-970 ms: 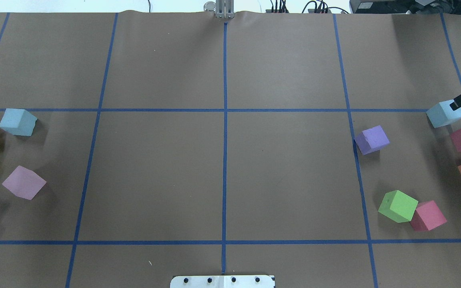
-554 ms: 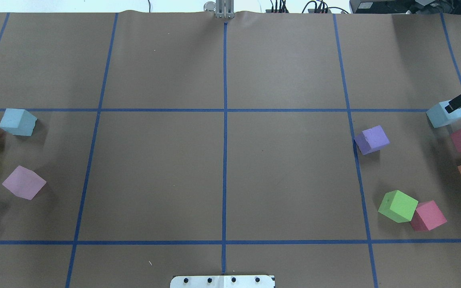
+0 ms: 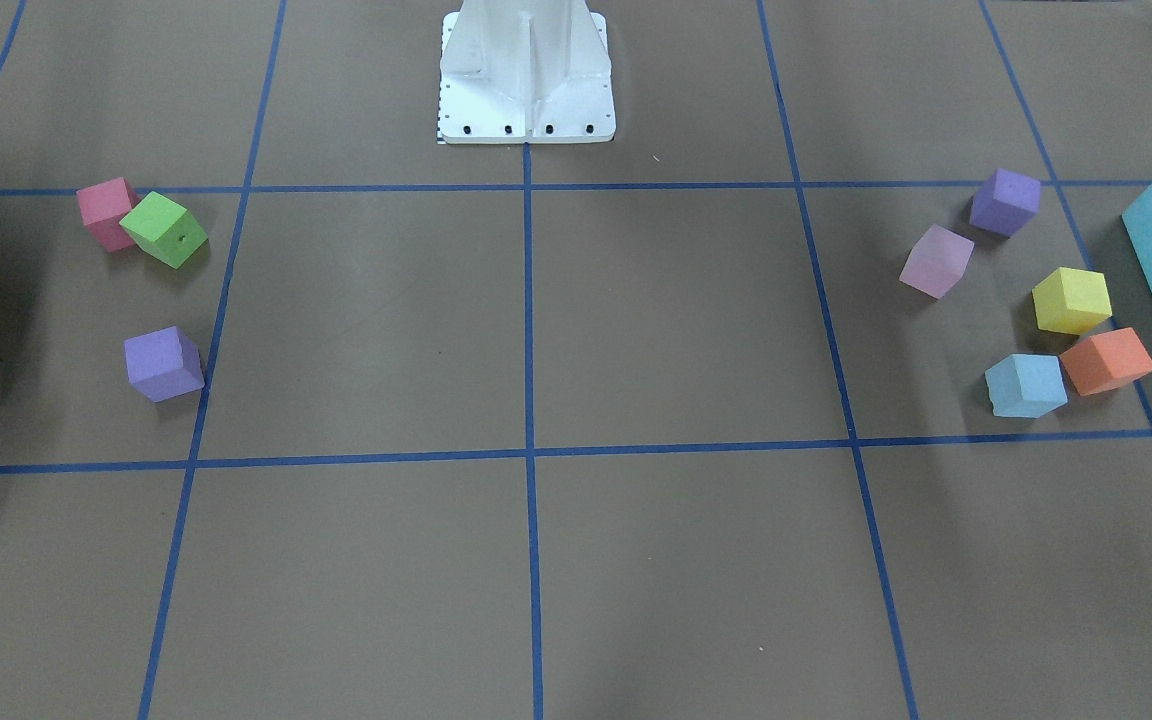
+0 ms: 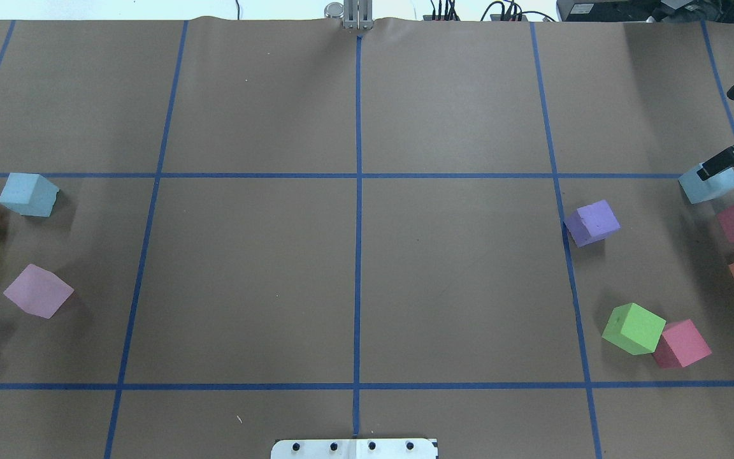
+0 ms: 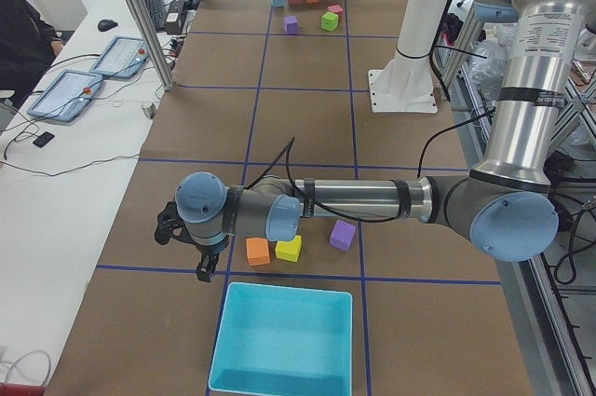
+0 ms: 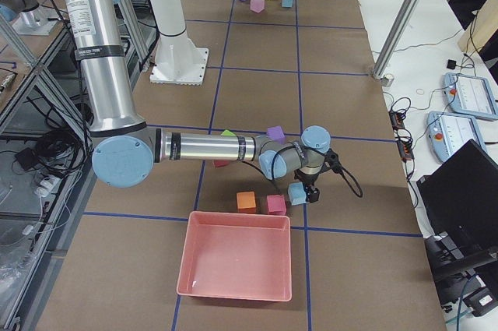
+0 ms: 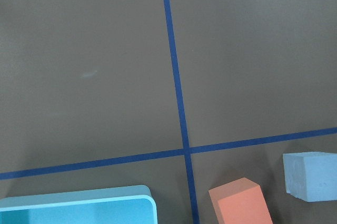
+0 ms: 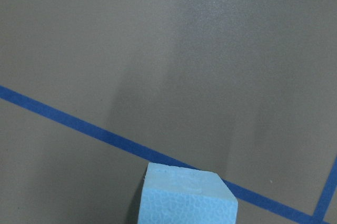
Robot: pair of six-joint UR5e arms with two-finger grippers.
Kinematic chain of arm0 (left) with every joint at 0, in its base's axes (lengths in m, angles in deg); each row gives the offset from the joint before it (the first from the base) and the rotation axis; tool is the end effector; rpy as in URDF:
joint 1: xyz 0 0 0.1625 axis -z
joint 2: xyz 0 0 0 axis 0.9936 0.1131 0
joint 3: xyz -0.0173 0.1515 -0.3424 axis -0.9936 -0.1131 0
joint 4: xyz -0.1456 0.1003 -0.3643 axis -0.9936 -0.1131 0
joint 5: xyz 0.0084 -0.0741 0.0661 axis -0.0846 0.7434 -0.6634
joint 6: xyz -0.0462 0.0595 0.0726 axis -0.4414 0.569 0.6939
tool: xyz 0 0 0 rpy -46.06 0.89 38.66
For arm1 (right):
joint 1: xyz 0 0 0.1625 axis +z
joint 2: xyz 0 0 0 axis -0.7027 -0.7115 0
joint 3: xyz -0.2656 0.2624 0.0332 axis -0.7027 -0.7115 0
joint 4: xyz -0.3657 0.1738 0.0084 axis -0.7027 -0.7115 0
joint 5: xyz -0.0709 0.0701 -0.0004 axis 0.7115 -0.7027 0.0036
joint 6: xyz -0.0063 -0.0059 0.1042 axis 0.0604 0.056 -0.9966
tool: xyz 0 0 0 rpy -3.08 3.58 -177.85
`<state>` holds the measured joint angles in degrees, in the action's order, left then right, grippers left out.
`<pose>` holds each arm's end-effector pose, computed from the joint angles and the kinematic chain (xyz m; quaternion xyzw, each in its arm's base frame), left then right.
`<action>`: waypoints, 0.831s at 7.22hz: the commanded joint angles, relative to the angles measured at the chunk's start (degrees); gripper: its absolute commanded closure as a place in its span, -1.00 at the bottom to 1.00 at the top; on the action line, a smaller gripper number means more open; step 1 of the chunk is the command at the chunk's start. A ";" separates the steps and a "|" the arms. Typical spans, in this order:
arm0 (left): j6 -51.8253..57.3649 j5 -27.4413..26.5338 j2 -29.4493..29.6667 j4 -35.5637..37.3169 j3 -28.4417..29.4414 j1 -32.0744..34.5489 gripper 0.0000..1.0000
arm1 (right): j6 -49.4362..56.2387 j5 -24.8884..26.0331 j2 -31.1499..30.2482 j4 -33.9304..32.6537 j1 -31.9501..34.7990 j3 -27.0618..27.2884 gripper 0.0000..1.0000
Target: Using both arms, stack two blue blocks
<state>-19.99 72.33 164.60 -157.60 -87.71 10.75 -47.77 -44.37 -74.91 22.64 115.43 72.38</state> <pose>-0.0933 -0.5413 0.5847 0.0967 0.4183 0.0300 0.9026 -0.1242 -0.5584 0.5978 0.0933 -0.3610 -0.1767 0.9109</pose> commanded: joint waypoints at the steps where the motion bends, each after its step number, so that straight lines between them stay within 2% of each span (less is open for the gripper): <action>1: 0.00 0.00 0.00 0.00 0.00 -0.03 -0.96 | -0.27 0.62 0.27 0.07 -0.55 -0.62 -1.00; 6: 0.00 0.00 0.00 0.00 0.00 -0.03 -0.96 | -0.27 1.50 0.71 0.42 -1.61 -2.11 -0.98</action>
<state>-19.99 72.34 164.60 -157.60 -87.71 10.78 -48.03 -42.90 -74.31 23.04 113.95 70.37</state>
